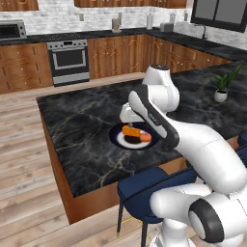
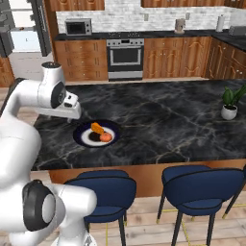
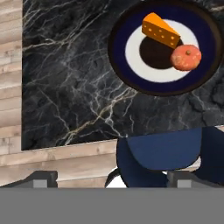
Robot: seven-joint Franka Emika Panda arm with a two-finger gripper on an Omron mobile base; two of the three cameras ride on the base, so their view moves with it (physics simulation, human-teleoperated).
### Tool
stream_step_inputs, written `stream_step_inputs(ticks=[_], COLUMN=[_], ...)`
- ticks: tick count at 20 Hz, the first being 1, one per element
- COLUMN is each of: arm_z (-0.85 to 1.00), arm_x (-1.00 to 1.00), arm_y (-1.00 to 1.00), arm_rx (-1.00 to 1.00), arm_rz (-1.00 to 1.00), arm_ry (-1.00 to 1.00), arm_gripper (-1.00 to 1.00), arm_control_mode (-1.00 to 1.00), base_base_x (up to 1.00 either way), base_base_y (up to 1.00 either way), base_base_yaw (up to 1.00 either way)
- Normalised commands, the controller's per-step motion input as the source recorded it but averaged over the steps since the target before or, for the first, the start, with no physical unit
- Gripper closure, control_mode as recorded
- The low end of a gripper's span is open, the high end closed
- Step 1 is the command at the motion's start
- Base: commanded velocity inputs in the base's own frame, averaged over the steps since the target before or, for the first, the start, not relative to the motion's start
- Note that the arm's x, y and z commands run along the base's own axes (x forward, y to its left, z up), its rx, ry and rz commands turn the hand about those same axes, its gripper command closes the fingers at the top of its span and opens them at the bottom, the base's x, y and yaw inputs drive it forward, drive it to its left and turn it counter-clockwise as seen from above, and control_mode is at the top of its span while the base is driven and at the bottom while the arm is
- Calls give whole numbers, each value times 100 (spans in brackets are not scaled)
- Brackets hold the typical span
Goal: Take the cheese, chicken drumstick, and squash from the fridge and place them on the plate on the dining counter to create an appetizer plate.
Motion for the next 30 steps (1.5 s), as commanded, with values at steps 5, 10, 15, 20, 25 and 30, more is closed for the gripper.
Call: stream_step_inputs(ticks=[5,10,15,20,25,30], arm_z=[22,0,0,0,0,0], arm_x=[-98,0,0,0,0,0], arm_y=[0,0,0,0,0,0], arm_rx=[-6,0,0,0,0,0], arm_rz=[0,0,0,0,0,0], arm_ry=[-13,0,0,0,0,0], arm_gripper=[-100,-100,-100,-100,-100,-100], arm_control_mode=[-100,100,100,100,100,100], base_base_x=[0,-63,-47,-9,0,28], base_base_y=[0,73,100,100,100,100], base_base_yaw=[0,0,0,0,0,0])
